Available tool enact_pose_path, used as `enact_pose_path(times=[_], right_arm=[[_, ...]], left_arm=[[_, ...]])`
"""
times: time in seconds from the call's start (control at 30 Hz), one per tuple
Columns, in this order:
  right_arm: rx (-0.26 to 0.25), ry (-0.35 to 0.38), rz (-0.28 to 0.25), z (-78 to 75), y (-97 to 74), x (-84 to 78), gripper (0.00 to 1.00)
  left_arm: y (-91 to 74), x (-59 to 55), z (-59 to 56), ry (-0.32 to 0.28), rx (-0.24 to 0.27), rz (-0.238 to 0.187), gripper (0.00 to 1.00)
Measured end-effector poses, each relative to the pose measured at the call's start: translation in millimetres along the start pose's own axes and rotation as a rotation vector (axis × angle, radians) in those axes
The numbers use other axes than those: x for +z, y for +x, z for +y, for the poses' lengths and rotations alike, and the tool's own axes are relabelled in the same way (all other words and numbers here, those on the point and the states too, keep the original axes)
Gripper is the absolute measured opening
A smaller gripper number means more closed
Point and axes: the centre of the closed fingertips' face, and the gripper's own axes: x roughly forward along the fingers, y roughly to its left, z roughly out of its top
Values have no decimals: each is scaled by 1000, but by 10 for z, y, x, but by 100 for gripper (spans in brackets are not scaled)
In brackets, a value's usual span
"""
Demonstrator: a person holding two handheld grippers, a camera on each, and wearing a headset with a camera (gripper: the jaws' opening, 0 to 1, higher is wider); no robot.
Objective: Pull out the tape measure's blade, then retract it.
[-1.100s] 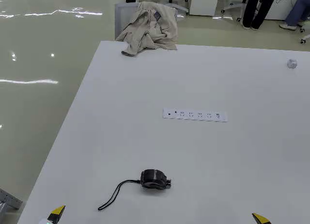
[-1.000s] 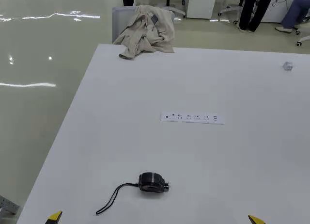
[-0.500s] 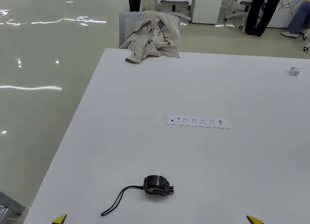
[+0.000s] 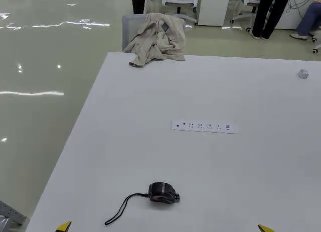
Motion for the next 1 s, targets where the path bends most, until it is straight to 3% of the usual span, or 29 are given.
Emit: enact_pose_path(times=[0.63,1.0], right_arm=[[3,-10,-1,-7,4,12,84],[31,-42,10,19,87,42,84]], left_arm=[[36,74,-3,40,-12,-5,99],[147,131,-19,88,-43,8,96]])
